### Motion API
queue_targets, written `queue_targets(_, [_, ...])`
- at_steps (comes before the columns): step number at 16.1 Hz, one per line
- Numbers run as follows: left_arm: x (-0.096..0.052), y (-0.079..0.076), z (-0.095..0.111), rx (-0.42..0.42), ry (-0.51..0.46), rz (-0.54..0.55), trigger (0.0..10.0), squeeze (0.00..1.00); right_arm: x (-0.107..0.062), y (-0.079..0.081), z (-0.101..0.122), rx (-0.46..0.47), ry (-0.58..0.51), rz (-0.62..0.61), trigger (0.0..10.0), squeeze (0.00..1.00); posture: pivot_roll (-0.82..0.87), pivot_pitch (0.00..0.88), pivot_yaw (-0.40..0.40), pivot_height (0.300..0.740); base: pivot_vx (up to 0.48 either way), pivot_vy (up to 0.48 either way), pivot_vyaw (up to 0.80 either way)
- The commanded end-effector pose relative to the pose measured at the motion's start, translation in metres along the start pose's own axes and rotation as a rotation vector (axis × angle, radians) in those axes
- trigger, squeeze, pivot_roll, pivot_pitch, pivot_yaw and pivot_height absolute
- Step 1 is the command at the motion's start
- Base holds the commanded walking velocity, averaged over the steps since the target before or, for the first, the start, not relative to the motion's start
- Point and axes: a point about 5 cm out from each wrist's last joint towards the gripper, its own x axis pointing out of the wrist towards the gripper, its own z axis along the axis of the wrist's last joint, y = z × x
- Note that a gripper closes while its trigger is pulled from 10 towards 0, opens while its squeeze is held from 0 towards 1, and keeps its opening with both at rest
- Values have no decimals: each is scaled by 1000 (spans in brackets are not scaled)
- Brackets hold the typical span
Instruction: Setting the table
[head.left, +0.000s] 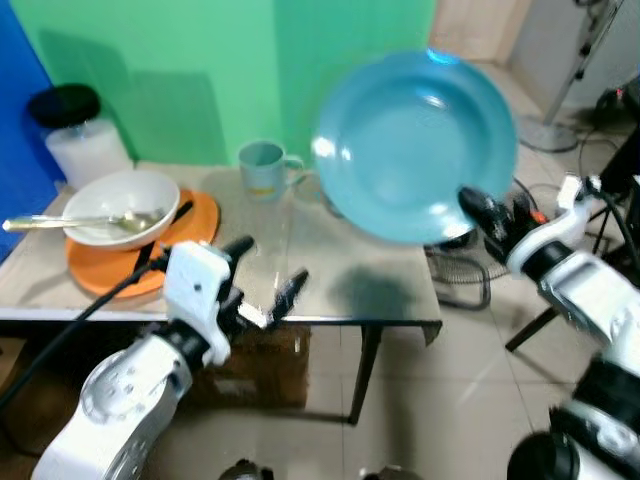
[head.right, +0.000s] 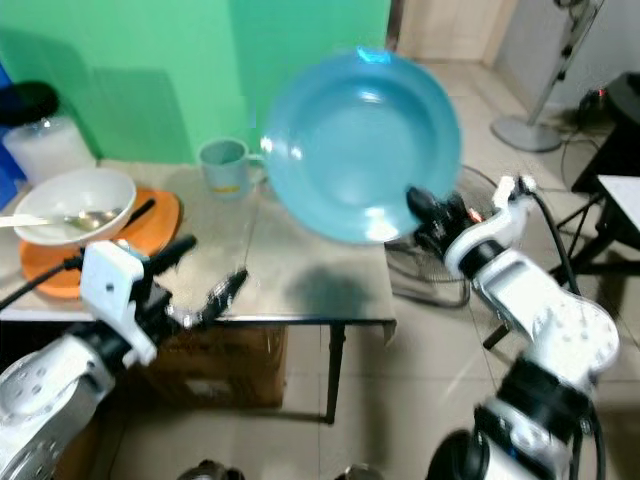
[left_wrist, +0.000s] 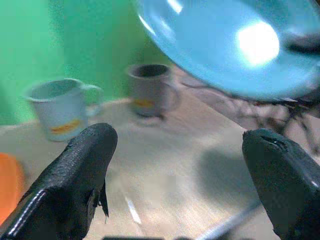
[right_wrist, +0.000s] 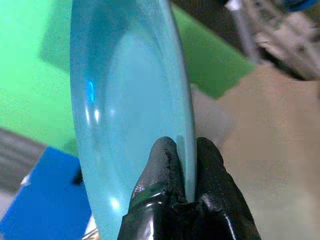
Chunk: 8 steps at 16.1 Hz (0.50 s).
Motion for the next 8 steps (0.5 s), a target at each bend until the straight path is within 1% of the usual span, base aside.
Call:
queue_targets(1, [2,8,-2,26,17,81,10000,0,-6,9,2,-21,-28,28,10000,0,-104,37,38,740,0,0,0])
queue_targets(2, [4,10,-2,3,5,124,10000,0,-10,7,2,-18,-56,1,10000,0,-109,36,40,740,0,0,0])
queue_targets(3, [5,12,-2,4,4,154,10000,0,-11,5,2,-18,-74,-19,10000,0,-111,36,41,740,0,0,0])
queue_targets(4, [7,18,0,-5,-8,219,10000,0,-16,4,6,-40,-138,-77,10000,0,-116,36,44,740,0,0,-800])
queue_targets(6, [9,19,1,45,-22,244,10000,0,-18,4,7,-53,-171,-114,10000,0,-121,37,50,740,0,0,-800])
queue_targets(8, [10,19,-1,64,-25,256,10000,0,-17,4,9,-127,-207,-178,10000,0,-124,36,51,740,0,0,-800])
